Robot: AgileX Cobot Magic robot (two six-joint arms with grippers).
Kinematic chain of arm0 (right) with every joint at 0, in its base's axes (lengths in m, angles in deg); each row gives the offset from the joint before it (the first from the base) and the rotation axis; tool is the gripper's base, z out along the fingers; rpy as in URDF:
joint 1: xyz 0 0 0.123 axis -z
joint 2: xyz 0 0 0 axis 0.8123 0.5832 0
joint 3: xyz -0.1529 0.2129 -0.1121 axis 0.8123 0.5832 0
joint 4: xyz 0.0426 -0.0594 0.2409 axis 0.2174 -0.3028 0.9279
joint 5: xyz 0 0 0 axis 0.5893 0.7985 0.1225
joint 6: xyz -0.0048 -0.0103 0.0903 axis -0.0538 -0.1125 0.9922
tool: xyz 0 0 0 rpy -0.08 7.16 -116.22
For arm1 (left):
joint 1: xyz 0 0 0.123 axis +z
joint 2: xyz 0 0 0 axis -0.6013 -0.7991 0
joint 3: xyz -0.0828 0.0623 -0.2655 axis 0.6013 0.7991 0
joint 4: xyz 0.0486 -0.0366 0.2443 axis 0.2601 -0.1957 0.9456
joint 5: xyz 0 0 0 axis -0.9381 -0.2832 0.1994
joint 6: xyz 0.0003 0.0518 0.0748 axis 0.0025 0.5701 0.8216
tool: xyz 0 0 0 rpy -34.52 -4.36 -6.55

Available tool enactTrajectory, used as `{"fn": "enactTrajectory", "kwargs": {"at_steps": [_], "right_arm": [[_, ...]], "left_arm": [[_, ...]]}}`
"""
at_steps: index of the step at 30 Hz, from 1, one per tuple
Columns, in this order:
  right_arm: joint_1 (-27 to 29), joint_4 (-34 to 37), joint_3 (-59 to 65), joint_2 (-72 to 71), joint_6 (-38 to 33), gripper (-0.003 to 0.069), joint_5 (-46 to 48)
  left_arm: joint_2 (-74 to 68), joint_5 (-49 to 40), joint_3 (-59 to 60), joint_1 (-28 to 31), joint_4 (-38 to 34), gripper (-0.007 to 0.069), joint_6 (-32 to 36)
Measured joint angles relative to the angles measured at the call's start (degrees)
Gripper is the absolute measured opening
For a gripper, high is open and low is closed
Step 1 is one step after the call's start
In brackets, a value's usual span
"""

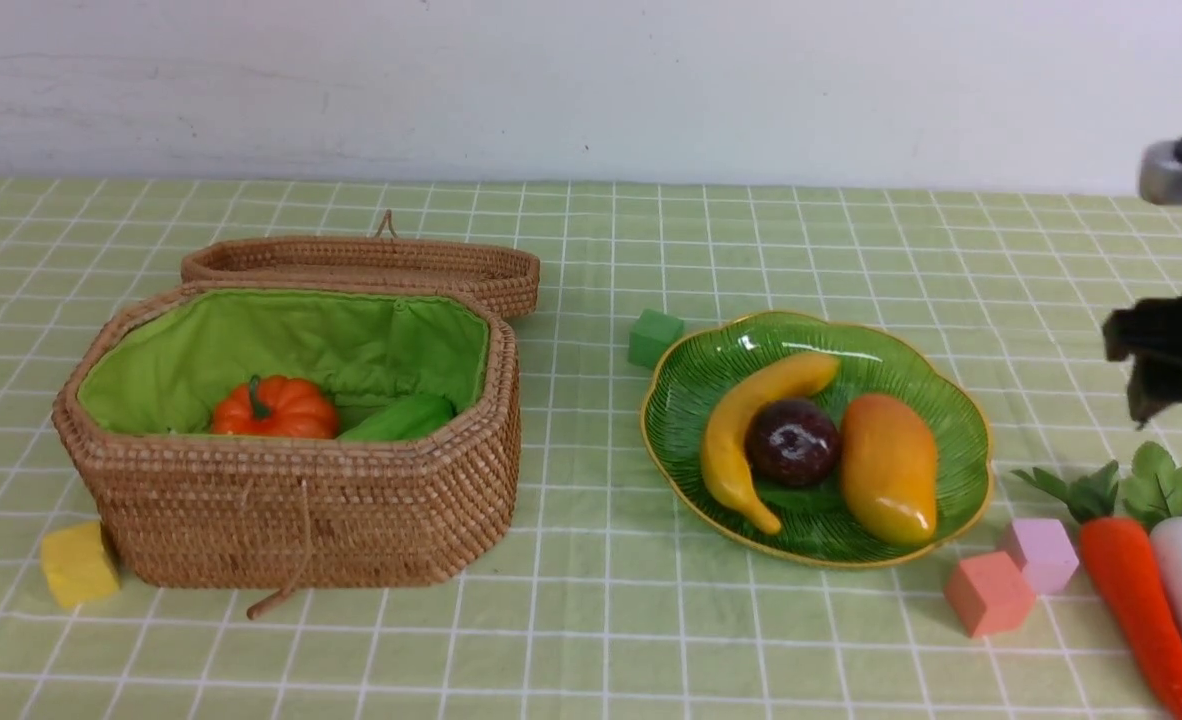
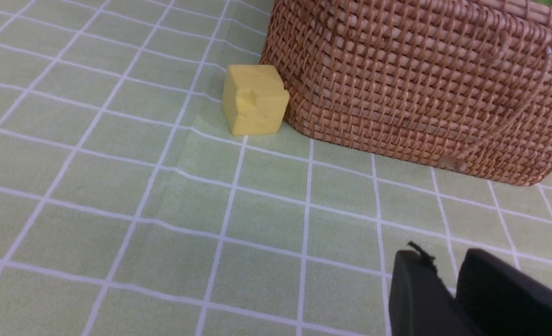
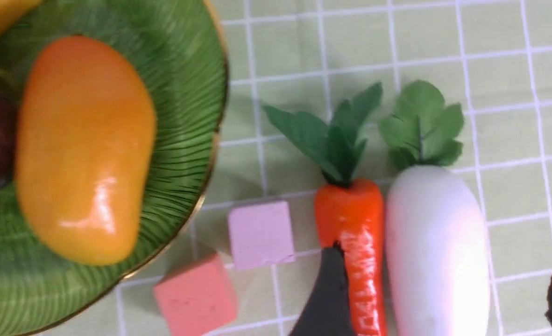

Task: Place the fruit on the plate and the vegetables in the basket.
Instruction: Take a daikon with your right arm and place it on the basket on the left.

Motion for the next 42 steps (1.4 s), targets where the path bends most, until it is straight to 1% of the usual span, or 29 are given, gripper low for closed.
{"fn": "enactTrajectory", "kwargs": {"at_steps": [2, 7, 10, 14, 16, 19, 24, 26, 28, 31, 33, 34, 37, 39, 41, 42], "right_arm": [[3.3, 1.1, 3.2, 0.3, -1.5, 0.0573, -2.1], [9.1, 2.6, 11.2, 3.3, -9.6, 0.0571, -9.1], [10.7, 4.5, 13.6, 6.2, -12.6, 0.0571, -12.3], [11.5, 5.8, 13.9, 10.8, -14.1, 0.0571, -14.3], [11.6, 5.7, 13.9, 12.5, -14.1, 0.0562, -14.9], [11.7, 5.7, 13.9, 14.6, -14.1, 0.0505, -14.9], [11.7, 5.2, 14.0, 13.1, -13.8, 0.0505, -14.2], [11.7, 4.1, 14.0, 11.4, -12.5, 0.0505, -14.2], [11.7, 0.2, 13.2, 6.4, -8.3, 0.0505, -14.7], [11.6, -3.2, 9.2, 0.2, -5.1, 0.0505, -15.6], [10.5, -2.5, 5.5, -3.8, -5.9, 0.0505, -17.4], [9.5, -1.4, 3.9, -5.6, -7.7, 0.0505, -18.2], [4.3, 5.8, -1.8, -8.6, -14.1, 0.0505, -19.8], [-1.6, 12.6, -5.7, -8.9, -21.3, 0.0505, -20.4], [-9.0, 21.6, -10.2, -7.3, -30.0, 0.0505, -20.1], [-11.6, 23.7, -11.3, -6.1, -32.8, 0.0505, -19.7]], "left_arm": [[0.0, 0.0, 0.0, 0.0, 0.0, 0.0134, 0.0], [0.0, 0.0, 0.0, 0.0, 0.0, 0.0134, 0.0], [0.0, 0.0, 0.0, 0.0, 0.0, 0.0134, 0.0], [0.0, 0.0, 0.0, 0.0, 0.0, 0.0134, 0.0], [0.0, 0.0, 0.0, 0.0, 0.0, 0.0134, 0.0], [0.0, 0.0, 0.0, 0.0, 0.0, 0.0134, 0.0], [0.0, 0.0, 0.0, 0.0, 0.0, 0.0138, 0.0], [0.0, 0.0, 0.0, 0.0, 0.0, 0.0139, 0.0], [0.0, 0.0, 0.0, 0.0, 0.0, 0.0142, 0.0], [0.0, 0.0, 0.0, 0.0, 0.0, 0.0145, 0.0], [0.0, 0.0, 0.0, 0.0, 0.0, 0.0146, 0.0], [0.0, 0.0, 0.0, 0.0, 0.0, 0.0146, 0.0], [0.0, 0.0, 0.0, 0.0, 0.0, 0.0146, 0.0], [0.0, 0.0, 0.0, 0.0, 0.0, 0.0148, 0.0], [0.0, 0.0, 0.0, 0.0, 0.0, 0.0148, 0.0], [0.0, 0.0, 0.0, 0.0, 0.0, 0.0149, 0.0]]}}
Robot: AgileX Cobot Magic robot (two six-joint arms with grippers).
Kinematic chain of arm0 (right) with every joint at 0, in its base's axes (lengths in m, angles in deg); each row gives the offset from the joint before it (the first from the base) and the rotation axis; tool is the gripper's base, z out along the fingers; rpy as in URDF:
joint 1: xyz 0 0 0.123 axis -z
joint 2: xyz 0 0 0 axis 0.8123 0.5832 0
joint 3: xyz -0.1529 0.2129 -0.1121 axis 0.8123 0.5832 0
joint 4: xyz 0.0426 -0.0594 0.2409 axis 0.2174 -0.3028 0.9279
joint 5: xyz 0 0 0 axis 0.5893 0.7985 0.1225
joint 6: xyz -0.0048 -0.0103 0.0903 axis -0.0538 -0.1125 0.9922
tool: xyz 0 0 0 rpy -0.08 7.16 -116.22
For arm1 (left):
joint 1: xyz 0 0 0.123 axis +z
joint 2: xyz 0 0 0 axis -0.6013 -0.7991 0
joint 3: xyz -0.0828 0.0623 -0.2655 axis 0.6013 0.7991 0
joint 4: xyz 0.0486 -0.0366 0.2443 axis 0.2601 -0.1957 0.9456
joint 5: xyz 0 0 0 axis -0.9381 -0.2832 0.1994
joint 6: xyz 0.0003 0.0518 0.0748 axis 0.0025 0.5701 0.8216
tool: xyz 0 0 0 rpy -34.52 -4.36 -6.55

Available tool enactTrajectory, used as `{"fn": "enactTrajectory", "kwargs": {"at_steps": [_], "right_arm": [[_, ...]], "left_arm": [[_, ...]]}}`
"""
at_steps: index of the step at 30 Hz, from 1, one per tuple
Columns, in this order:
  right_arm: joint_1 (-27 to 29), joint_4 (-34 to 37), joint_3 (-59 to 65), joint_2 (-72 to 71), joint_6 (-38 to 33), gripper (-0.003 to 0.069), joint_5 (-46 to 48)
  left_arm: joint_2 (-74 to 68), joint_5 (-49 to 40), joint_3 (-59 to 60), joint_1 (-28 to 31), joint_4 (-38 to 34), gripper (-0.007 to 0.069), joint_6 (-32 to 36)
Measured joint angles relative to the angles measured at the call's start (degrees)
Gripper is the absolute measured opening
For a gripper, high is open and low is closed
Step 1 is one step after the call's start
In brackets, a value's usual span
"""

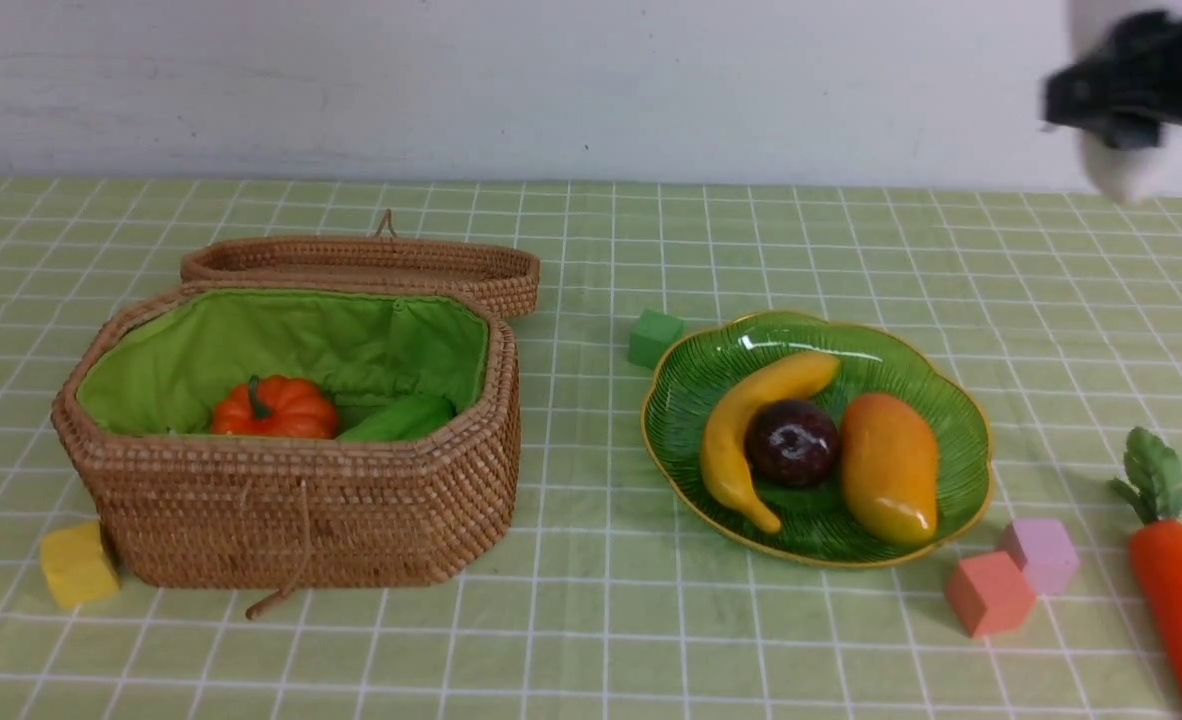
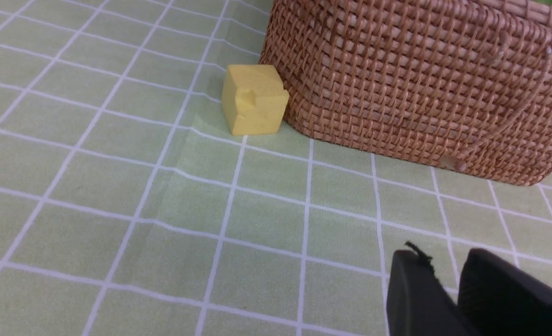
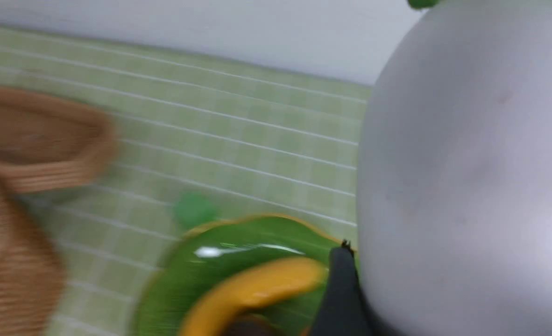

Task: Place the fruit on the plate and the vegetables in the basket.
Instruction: Take a daikon with your right arm and place it on the basket on the left.

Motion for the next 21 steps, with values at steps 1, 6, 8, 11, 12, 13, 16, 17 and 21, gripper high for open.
{"fn": "enactTrajectory", "kwargs": {"at_steps": [1, 6, 8, 11, 12, 13, 16, 17, 21], "right_arm": [[-2.5, 2.6, -1.5, 1.4, -2.5, 0.0505, 0.5], [-14.5, 12.0, -13.3, 14.6, -11.2, 0.0505, 5.3], [-18.0, 12.5, -18.7, 20.6, -13.3, 0.0505, 7.4], [-22.1, 12.7, -26.3, 28.5, -15.5, 0.0505, 9.5], [-23.0, 12.7, -27.7, 30.5, -15.9, 0.0505, 9.6], [-24.0, 12.7, -29.8, 32.8, -16.2, 0.0505, 9.6], [-25.7, 13.6, -34.9, 38.7, -16.4, 0.0505, 8.3], [-26.0, 14.0, -35.7, 39.9, -16.5, 0.0505, 7.6], [-26.3, 15.5, -36.9, 43.4, -16.5, 0.0505, 4.1]], "left_arm": [[0.0, 0.0, 0.0, 0.0, 0.0, 0.0149, 0.0], [0.0, 0.0, 0.0, 0.0, 0.0, 0.0152, 0.0], [0.0, 0.0, 0.0, 0.0, 0.0, 0.0155, 0.0], [0.0, 0.0, 0.0, 0.0, 0.0, 0.0155, 0.0], [0.0, 0.0, 0.0, 0.0, 0.0, 0.0155, 0.0], [0.0, 0.0, 0.0, 0.0, 0.0, 0.0155, 0.0], [0.0, 0.0, 0.0, 0.0, 0.0, 0.0158, 0.0], [0.0, 0.0, 0.0, 0.0, 0.0, 0.0160, 0.0], [0.0, 0.0, 0.0, 0.0, 0.0, 0.0166, 0.0]]}}
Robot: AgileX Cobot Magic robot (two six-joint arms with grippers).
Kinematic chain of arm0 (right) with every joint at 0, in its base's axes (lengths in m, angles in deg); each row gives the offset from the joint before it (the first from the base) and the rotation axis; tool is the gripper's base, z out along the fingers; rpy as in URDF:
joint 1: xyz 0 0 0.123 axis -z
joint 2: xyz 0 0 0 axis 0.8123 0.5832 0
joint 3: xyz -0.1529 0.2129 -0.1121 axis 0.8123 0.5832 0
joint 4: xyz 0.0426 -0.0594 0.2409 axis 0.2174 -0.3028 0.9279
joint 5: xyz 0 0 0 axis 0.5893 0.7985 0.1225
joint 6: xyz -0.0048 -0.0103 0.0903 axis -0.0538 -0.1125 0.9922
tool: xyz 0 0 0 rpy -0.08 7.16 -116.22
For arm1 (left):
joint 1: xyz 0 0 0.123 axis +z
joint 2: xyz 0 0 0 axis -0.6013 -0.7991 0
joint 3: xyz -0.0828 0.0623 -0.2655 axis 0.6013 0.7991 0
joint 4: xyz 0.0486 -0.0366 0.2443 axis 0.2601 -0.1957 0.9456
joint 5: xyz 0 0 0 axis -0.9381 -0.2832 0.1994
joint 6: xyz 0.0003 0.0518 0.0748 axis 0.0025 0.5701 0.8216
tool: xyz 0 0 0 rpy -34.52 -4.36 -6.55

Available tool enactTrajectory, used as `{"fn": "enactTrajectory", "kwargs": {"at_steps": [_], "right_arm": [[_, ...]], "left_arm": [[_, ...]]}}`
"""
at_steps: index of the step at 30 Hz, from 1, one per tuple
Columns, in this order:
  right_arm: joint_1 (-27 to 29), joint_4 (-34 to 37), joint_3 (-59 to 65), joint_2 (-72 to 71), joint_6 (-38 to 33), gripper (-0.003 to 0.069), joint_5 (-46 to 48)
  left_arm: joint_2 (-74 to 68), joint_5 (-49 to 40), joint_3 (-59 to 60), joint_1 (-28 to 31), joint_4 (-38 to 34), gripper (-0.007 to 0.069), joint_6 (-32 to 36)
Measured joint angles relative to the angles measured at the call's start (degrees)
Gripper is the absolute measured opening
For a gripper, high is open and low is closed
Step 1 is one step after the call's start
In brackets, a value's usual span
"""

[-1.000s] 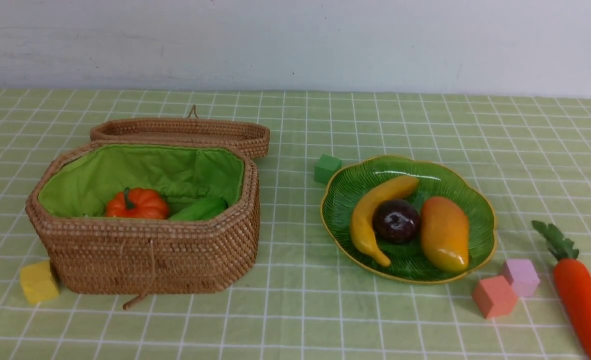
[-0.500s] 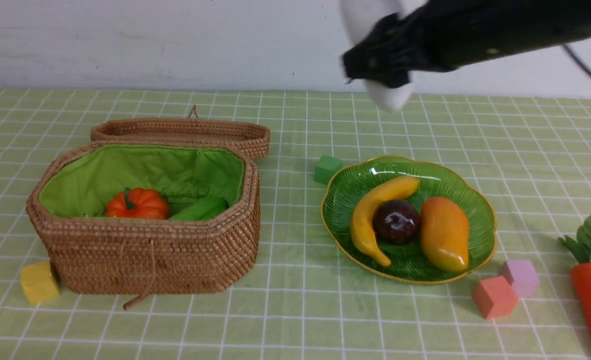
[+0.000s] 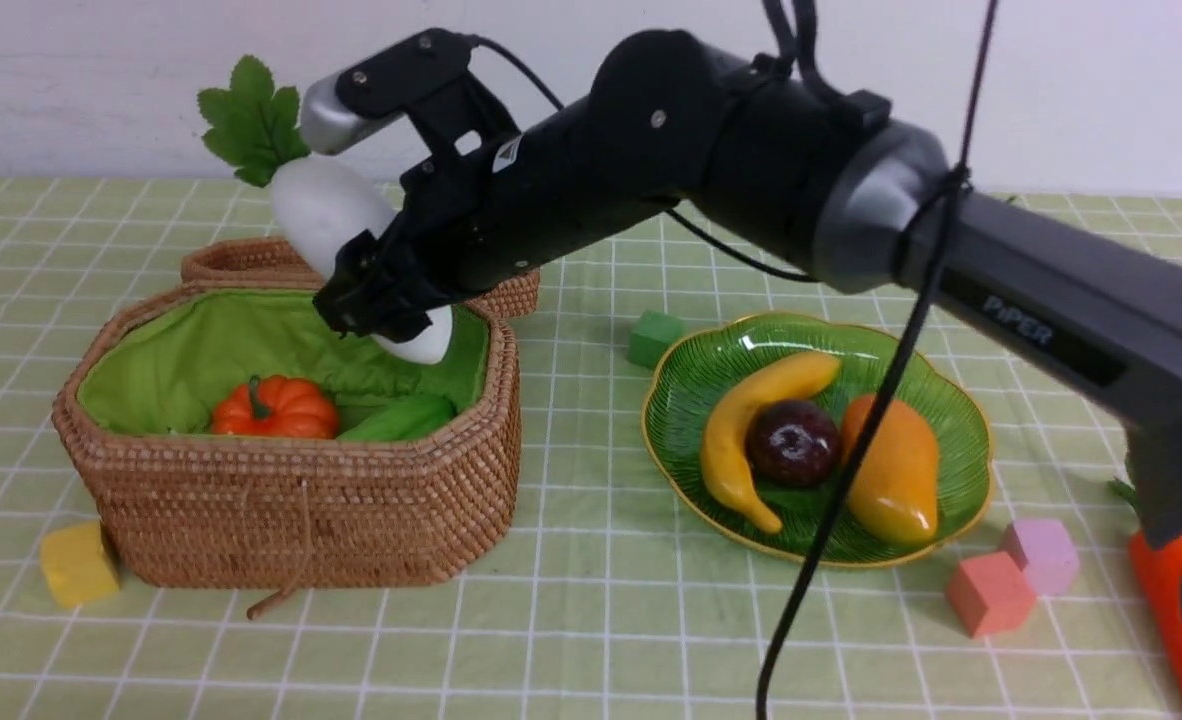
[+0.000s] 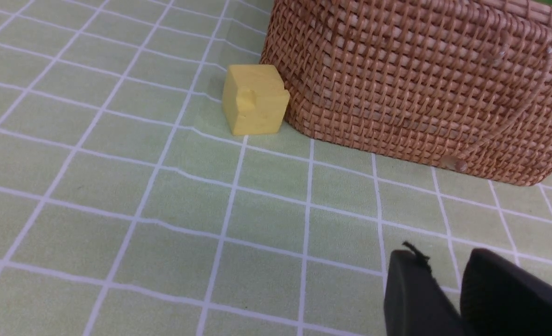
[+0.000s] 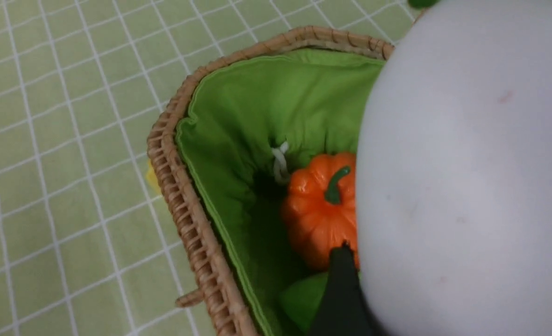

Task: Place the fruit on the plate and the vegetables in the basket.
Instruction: Take a daikon with your right arm and place it on the basket on the left, then use the right arm to grab a carrot and put it into the left basket

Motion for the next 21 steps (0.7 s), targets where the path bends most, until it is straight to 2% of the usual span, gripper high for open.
{"fn": "enactTrajectory", "kwargs": {"at_steps": [5, 6, 8, 11, 16, 19, 21], "right_arm": [[0.1, 0.2, -0.1, 2.6, 0.0, 0.0516, -1.6], [0.1, 0.2, -0.1, 2.6, 0.0, 0.0533, -1.3], [0.1, 0.1, -0.1, 2.5, -0.1, 0.0621, -0.3], [0.1, -0.9, -0.1, 1.6, -0.1, 0.0673, 1.8], [1.0, -4.5, -0.1, -2.1, 0.5, 0.0654, 7.4], [3.5, -8.3, -0.1, -6.6, 4.7, 0.0610, 12.0], [6.0, -12.2, -0.2, -9.9, 10.1, 0.0577, 15.5]], "left_arm": [[0.0, 0.0, 0.0, 0.0, 0.0, 0.0166, 0.0], [0.0, 0.0, 0.0, 0.0, 0.0, 0.0166, 0.0], [0.0, 0.0, 0.0, 0.0, 0.0, 0.0166, 0.0], [0.0, 0.0, 0.0, 0.0, 0.0, 0.0166, 0.0], [0.0, 0.0, 0.0, 0.0, 0.0, 0.0166, 0.0], [0.0, 0.0, 0.0, 0.0, 0.0, 0.0169, 0.0], [0.0, 0.0, 0.0, 0.0, 0.0, 0.0174, 0.0]]}}
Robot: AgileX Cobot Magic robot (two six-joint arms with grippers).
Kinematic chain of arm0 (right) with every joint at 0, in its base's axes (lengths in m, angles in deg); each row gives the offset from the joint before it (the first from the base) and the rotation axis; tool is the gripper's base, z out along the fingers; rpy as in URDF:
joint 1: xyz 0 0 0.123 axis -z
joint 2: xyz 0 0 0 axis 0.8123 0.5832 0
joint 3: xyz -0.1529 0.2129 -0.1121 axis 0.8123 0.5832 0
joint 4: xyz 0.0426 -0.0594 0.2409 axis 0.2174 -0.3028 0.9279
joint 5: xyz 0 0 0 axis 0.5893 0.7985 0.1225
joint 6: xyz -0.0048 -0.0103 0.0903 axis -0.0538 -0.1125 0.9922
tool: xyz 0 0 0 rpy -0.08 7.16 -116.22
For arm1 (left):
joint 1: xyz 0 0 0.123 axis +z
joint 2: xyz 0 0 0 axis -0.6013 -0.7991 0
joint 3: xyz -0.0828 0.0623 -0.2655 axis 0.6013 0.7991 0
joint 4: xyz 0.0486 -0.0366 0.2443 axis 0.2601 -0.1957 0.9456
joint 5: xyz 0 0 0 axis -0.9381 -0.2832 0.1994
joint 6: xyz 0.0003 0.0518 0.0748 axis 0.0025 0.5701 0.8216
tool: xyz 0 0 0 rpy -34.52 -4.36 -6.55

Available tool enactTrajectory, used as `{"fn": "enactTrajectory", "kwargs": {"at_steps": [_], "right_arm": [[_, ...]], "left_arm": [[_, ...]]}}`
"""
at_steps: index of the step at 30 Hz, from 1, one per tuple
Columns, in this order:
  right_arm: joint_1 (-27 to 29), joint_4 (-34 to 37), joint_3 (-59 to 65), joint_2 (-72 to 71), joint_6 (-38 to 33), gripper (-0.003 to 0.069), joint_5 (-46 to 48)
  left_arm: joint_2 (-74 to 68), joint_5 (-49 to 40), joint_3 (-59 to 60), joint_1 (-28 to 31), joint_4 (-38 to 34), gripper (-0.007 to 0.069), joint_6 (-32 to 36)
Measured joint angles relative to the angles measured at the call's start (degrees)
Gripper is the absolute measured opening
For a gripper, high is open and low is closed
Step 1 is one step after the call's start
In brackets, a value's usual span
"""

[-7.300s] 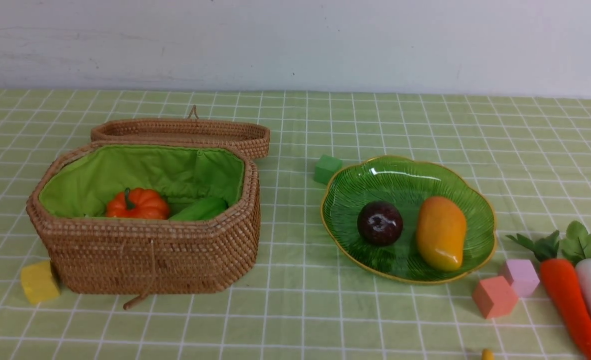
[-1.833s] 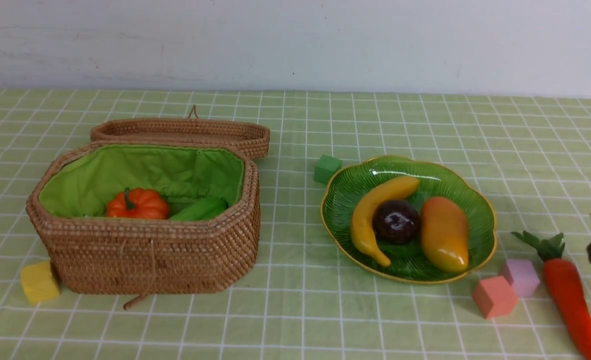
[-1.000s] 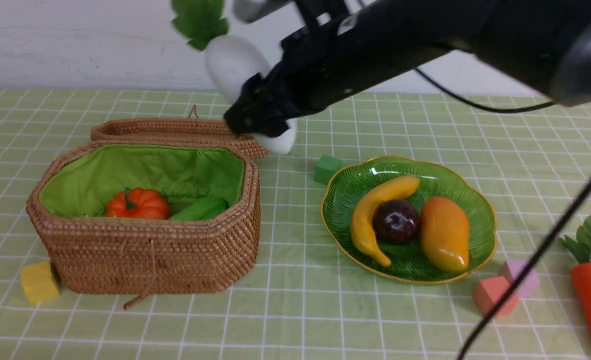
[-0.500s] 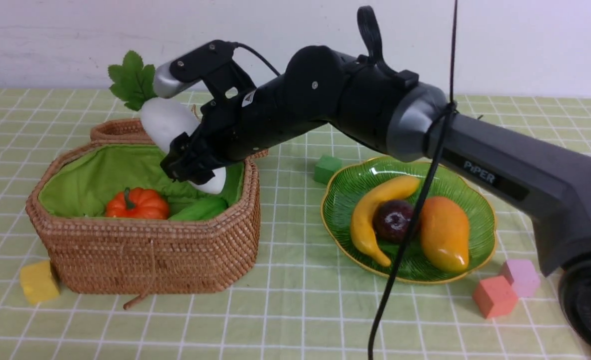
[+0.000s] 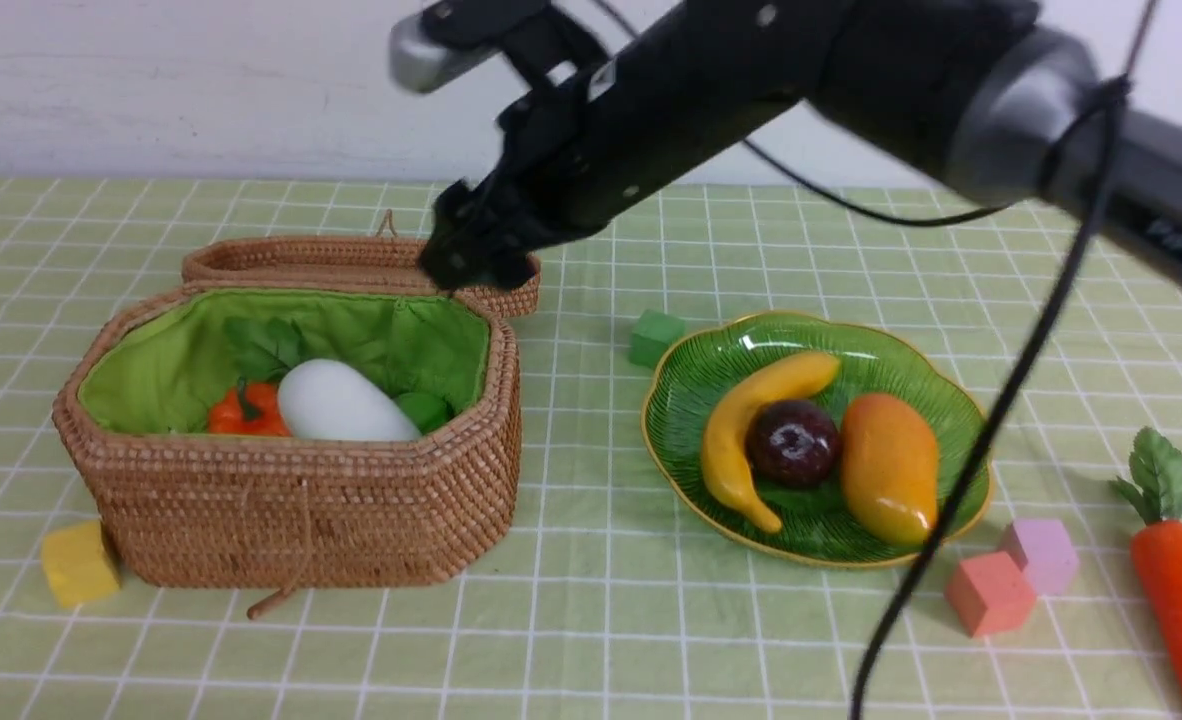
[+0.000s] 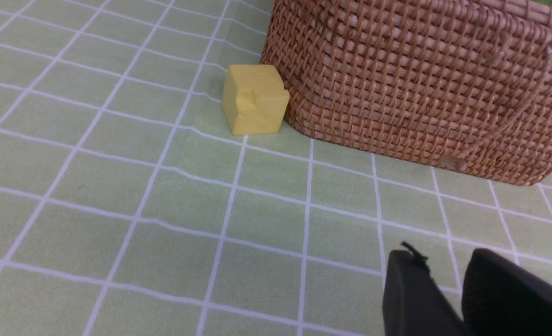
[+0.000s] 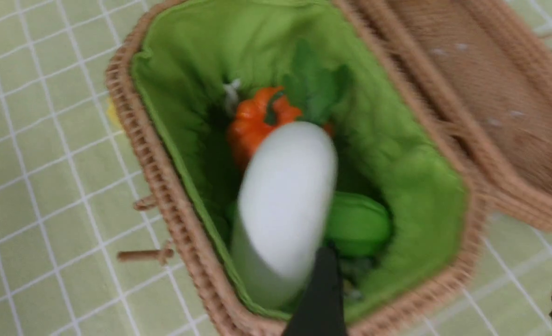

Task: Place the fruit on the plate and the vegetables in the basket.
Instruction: Use the right arm to grab a carrot and put it into the left basket

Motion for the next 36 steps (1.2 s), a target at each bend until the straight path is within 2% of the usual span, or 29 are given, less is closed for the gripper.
{"fn": "enactTrajectory", "kwargs": {"at_steps": [4, 5, 8, 9, 12, 15, 21, 24, 29, 32, 35, 36], "right_arm": [[5.4, -8.2, 1.0, -5.7, 11.2, 0.0528, 7.5], [6.4, -9.6, 1.9, -6.9, 12.3, 0.0521, 8.5], [13.2, -16.6, 12.0, -14.9, 20.2, 0.0495, 10.2], [13.5, -16.9, 12.7, -15.4, 20.6, 0.0495, 10.1], [19.2, -19.3, 22.9, -21.1, 27.0, 0.0491, 9.7], [26.8, -19.9, 35.9, -24.8, 33.2, 0.0491, 9.6], [36.9, -17.8, 52.3, -24.2, 35.8, 0.0489, 4.2], [41.8, -12.4, 59.9, -22.4, 35.7, 0.0488, -4.3], [43.4, -10.6, 64.1, -18.2, 33.4, 0.0488, -15.7], [43.4, -11.1, 64.2, -15.6, 32.8, 0.0483, -19.2], [43.4, -11.9, 64.2, -13.4, 32.4, 0.0449, -20.6], [43.5, -12.1, 64.1, -13.3, 31.6, 0.0401, -20.8]], "left_arm": [[0.0, 0.0, 0.0, 0.0, 0.0, 0.0178, 0.0], [0.0, 0.0, 0.0, 0.0, 0.0, 0.0179, 0.0], [0.0, 0.0, 0.0, 0.0, 0.0, 0.0183, 0.0], [0.0, 0.0, 0.0, 0.0, 0.0, 0.0183, 0.0], [0.0, 0.0, 0.0, 0.0, 0.0, 0.0185, 0.0], [0.0, 0.0, 0.0, 0.0, 0.0, 0.0188, 0.0], [0.0, 0.0, 0.0, 0.0, 0.0, 0.0195, 0.0], [0.0, 0.0, 0.0, 0.0, 0.0, 0.0195, 0.0], [0.0, 0.0, 0.0, 0.0, 0.0, 0.0199, 0.0], [0.0, 0.0, 0.0, 0.0, 0.0, 0.0200, 0.0], [0.0, 0.0, 0.0, 0.0, 0.0, 0.0204, 0.0], [0.0, 0.0, 0.0, 0.0, 0.0, 0.0205, 0.0]]}}
